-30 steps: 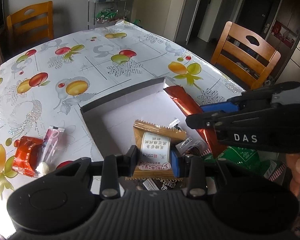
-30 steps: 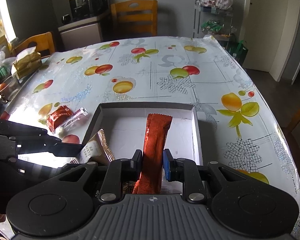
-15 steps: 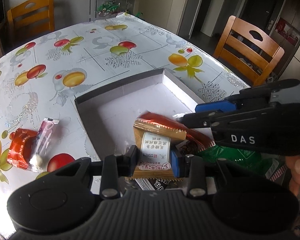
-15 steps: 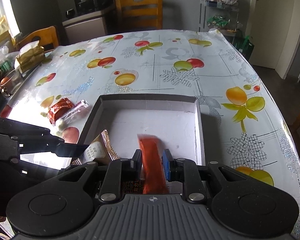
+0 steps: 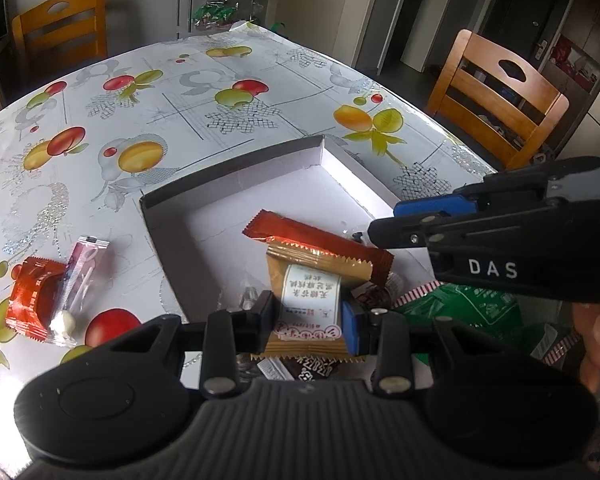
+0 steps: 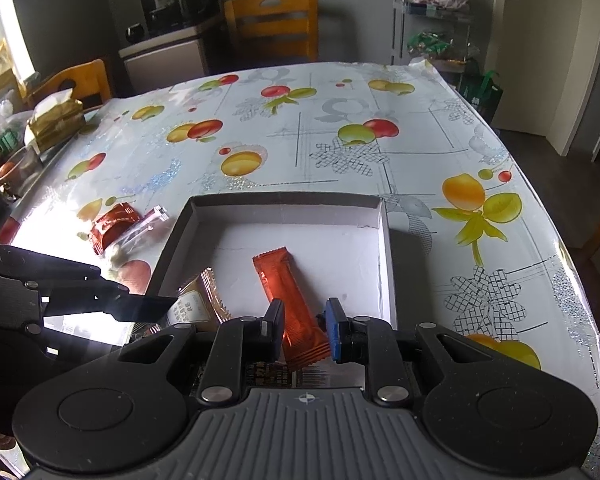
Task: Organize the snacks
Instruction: 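Open the right gripper to drop the orange stick into the box while left releases the biscuit packet, then move the left gripper to the orange square candy packet while right moves to the clear pink-capped bag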
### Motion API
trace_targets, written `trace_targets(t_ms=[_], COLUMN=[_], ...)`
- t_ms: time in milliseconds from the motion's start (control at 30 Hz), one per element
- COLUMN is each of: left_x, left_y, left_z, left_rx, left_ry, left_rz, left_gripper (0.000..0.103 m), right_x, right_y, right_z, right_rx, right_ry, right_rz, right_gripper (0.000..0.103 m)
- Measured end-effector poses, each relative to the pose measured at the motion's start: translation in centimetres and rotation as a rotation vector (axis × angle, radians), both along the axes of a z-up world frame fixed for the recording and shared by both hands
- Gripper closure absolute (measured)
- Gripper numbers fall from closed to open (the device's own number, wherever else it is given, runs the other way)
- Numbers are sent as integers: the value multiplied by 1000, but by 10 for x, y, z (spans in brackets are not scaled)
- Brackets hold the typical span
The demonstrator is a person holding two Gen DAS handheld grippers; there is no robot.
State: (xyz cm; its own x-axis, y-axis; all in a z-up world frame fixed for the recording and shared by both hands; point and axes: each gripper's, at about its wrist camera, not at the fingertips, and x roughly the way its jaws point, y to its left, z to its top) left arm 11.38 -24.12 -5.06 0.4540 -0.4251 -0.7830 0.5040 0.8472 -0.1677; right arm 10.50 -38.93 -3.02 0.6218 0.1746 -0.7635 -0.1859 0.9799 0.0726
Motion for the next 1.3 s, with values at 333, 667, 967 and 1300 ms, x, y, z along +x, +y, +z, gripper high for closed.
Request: trace_targets(t_ms=[333,667,967,1300], left_x=[-3,-7,-13,-26], left_y=[-2,9,26,62], left_z=[3,11,17,23], left_rx=[-11,-15,-16,6], left_ry=[-25,-49,-54,-65], left_rz=[-5,36,114,228], left_gripper=[53,46,43,27], right_x=[0,-1,-1,4], right_y=[-2,-3,6,32], right_z=[3,10,15,18], right_rx=[2,7,15,35], right_ry=[-17,-45,-71,-75], right_rz=[-13,-26,14,95], right_gripper=[79,74,61,53])
